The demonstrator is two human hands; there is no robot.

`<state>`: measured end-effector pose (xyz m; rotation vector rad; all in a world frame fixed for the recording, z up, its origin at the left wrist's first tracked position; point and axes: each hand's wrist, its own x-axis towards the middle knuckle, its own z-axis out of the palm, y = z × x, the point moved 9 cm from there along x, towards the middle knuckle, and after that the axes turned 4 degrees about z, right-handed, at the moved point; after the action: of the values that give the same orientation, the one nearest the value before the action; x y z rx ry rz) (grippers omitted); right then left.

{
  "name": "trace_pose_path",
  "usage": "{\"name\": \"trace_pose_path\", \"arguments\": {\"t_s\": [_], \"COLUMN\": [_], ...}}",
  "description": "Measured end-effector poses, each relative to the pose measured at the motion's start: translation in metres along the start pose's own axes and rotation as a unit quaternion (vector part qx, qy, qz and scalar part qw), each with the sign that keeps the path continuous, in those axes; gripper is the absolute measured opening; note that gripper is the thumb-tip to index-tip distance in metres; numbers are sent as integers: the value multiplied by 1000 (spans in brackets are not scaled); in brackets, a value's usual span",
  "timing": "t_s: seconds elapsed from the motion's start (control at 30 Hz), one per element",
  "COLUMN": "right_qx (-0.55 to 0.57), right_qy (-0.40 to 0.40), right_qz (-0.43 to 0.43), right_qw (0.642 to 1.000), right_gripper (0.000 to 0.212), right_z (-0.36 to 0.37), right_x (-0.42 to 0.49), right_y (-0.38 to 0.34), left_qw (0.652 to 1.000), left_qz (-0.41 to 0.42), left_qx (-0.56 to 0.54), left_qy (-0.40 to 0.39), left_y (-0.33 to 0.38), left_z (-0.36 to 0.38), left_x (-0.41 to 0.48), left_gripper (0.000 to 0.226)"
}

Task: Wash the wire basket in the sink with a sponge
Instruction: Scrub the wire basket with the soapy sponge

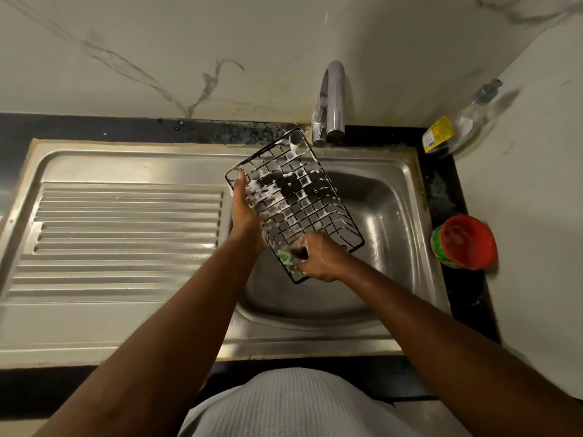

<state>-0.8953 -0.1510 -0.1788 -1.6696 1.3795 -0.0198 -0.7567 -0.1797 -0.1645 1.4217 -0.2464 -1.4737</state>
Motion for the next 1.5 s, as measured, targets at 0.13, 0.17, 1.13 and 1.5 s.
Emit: {"name": "trace_pose_path", "arguments": {"t_s": [0.13,0.17,1.13,1.5], "right_qx": [-107,-131,-223,-77], "right_qy": [151,182,-4,-36], "right_qz": [-44,-58,-36,-6], "right_qw": [982,973,974,996], "right_gripper": [18,15,36,22], "right_z": [-25,-30,3,-34], "right_x": [3,0,31,20], "right_y": [-11,-18,11,3], "left_qw": [1000,1000,1000,1000], "left_qz": [-7,-8,13,20], "left_qx": [-6,-13,9,12], "left_qy": [1,-1,3,12], "left_y": [-5,-6,15,15], "left_z": [0,1,14,2], "left_x": [0,1,7,8], "left_gripper": [88,88,95,93]}}
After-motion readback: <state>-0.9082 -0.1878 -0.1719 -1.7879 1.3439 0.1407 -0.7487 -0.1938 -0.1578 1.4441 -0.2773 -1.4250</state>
